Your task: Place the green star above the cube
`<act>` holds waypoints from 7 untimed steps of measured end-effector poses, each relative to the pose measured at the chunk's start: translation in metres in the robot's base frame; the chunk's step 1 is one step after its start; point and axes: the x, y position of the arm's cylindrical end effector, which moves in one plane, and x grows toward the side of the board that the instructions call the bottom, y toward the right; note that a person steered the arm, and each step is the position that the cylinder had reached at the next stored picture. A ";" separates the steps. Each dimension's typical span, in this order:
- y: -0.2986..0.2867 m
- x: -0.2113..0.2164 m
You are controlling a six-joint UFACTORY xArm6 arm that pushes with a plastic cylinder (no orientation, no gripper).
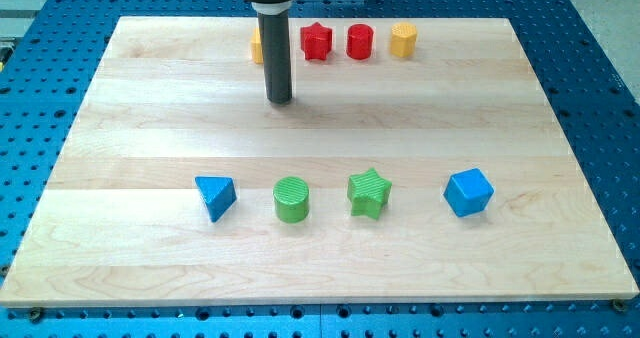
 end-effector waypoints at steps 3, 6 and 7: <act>0.003 -0.004; 0.102 0.020; 0.126 0.070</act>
